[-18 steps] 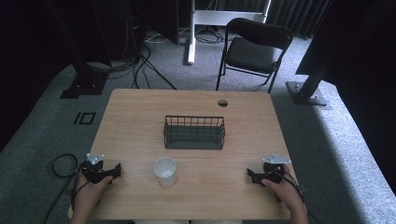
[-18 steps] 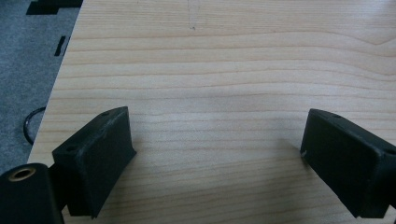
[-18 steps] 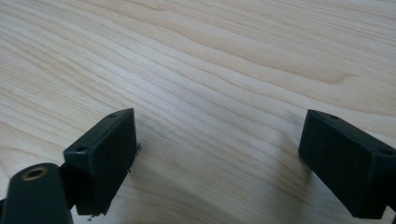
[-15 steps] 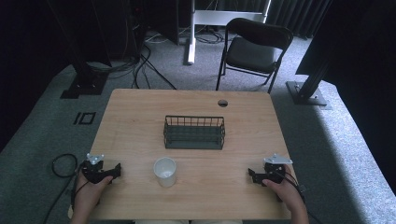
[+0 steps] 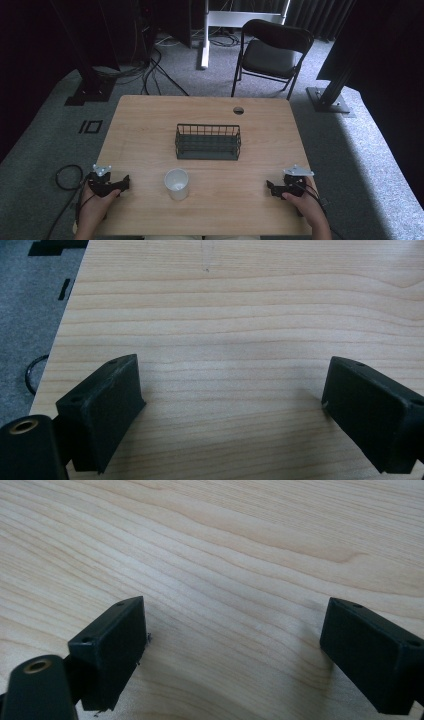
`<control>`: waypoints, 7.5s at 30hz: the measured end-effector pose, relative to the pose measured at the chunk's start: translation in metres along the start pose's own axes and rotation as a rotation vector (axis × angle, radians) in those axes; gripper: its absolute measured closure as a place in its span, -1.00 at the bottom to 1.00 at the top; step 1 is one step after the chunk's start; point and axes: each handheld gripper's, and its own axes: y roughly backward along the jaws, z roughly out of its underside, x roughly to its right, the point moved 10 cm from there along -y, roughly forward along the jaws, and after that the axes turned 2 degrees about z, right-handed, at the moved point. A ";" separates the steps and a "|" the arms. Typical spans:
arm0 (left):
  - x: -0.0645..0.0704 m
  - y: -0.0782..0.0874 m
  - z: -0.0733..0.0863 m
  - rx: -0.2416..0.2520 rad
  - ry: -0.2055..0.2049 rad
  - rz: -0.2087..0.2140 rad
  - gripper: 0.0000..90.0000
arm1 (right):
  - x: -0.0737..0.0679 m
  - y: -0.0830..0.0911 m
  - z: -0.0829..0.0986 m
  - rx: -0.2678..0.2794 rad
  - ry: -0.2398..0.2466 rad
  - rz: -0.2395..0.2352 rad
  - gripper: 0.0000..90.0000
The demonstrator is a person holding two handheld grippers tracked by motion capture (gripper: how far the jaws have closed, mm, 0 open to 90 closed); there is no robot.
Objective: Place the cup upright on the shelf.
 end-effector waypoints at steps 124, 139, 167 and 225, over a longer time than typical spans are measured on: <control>0.001 0.000 0.000 -0.001 -0.008 0.007 -0.79 | -0.253 -0.015 -0.077 0.132 0.361 -0.532 -0.75; 0.001 0.000 0.000 -0.001 -0.007 0.007 -0.79 | -0.289 -0.013 -0.090 0.177 0.379 -0.597 -0.75; 0.001 0.000 0.000 -0.001 -0.008 0.008 -0.79 | -0.315 -0.016 -0.120 0.331 0.347 -0.601 -0.75; 0.001 0.000 0.000 -0.001 -0.009 0.008 -0.79 | -0.291 0.029 -0.214 0.496 0.296 -0.479 -0.57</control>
